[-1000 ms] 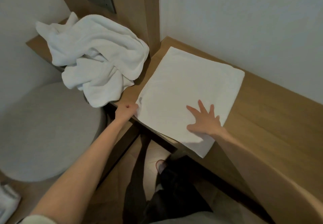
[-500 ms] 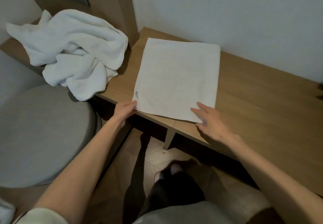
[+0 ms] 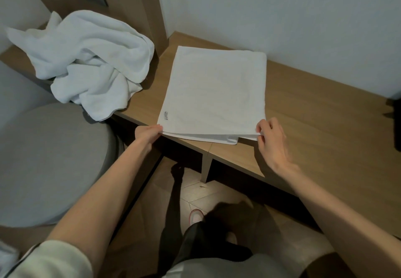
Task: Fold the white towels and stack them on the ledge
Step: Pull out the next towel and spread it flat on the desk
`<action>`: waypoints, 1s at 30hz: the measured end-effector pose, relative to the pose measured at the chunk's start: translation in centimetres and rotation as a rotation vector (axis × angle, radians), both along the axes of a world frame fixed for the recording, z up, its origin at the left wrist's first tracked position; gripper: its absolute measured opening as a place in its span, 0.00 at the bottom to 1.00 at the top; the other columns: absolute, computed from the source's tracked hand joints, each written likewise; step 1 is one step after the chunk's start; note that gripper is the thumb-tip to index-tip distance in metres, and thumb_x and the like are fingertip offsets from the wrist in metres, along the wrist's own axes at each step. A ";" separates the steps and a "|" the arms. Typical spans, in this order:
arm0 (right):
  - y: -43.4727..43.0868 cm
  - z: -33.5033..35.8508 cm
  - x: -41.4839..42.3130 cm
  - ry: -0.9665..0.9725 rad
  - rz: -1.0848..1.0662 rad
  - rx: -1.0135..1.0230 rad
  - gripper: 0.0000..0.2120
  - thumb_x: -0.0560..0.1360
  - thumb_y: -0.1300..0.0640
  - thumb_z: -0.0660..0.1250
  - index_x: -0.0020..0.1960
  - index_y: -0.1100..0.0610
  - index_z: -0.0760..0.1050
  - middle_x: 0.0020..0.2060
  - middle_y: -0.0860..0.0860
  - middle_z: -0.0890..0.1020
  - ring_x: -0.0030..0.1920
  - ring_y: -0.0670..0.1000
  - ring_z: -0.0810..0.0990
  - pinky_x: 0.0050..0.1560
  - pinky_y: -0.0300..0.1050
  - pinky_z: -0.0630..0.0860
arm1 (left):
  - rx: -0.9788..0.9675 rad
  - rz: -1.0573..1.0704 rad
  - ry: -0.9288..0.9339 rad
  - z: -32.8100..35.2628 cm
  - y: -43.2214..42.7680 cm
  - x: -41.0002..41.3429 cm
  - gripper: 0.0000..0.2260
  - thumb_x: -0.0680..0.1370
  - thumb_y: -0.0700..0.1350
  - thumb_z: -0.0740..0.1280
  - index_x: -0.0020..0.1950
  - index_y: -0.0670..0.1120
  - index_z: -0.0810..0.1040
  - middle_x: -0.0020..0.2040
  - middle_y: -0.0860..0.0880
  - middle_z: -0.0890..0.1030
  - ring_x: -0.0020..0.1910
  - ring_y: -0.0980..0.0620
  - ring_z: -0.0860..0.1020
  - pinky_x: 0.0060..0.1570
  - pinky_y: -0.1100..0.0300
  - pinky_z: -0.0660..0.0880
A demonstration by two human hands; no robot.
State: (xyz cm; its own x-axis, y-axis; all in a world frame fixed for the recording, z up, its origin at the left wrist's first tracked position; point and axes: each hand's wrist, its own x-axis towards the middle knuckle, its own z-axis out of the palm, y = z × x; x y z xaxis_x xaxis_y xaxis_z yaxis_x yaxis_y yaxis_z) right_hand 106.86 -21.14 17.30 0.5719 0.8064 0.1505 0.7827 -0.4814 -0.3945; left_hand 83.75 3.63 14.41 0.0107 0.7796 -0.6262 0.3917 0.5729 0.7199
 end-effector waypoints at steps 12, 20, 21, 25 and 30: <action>-2.7 0.2 2.2 -0.028 0.005 -0.031 0.10 0.72 0.72 0.62 0.46 0.58 0.70 0.44 0.50 0.67 0.44 0.50 0.64 0.36 0.39 0.66 | 0.236 -0.033 0.179 0.3 -1.0 -0.9 0.09 0.76 0.35 0.67 0.55 0.40 0.82 0.59 0.41 0.79 0.62 0.44 0.75 0.63 0.53 0.72; -4.4 -1.7 1.9 0.066 -0.132 -0.282 0.07 0.75 0.63 0.64 0.49 0.55 0.68 0.48 0.52 0.69 0.50 0.53 0.68 0.48 0.49 0.76 | 0.493 -0.275 0.382 0.6 -3.0 -0.5 0.10 0.78 0.43 0.64 0.54 0.38 0.80 0.65 0.40 0.68 0.64 0.42 0.67 0.62 0.54 0.67; -4.2 -1.8 1.7 0.042 -0.137 -0.294 0.07 0.75 0.61 0.65 0.50 0.54 0.68 0.49 0.53 0.70 0.51 0.53 0.68 0.48 0.49 0.76 | 0.507 -0.341 0.381 0.8 -3.5 0.0 0.11 0.78 0.45 0.63 0.51 0.40 0.81 0.61 0.40 0.72 0.63 0.41 0.68 0.62 0.53 0.66; -3.4 -2.1 0.9 0.009 -0.163 -0.246 0.05 0.76 0.61 0.64 0.50 0.55 0.69 0.50 0.53 0.71 0.50 0.53 0.68 0.49 0.50 0.76 | 0.436 -0.587 0.395 0.8 -5.9 2.3 0.21 0.77 0.57 0.64 0.55 0.40 0.78 0.55 0.41 0.78 0.60 0.41 0.72 0.58 0.54 0.65; -2.8 -1.8 0.5 0.058 -0.170 -0.141 0.12 0.74 0.68 0.64 0.49 0.54 0.67 0.49 0.51 0.67 0.49 0.51 0.67 0.43 0.46 0.75 | 0.373 -0.622 0.423 0.4 -6.8 3.4 0.24 0.78 0.55 0.64 0.57 0.33 0.74 0.60 0.34 0.74 0.59 0.38 0.73 0.55 0.50 0.72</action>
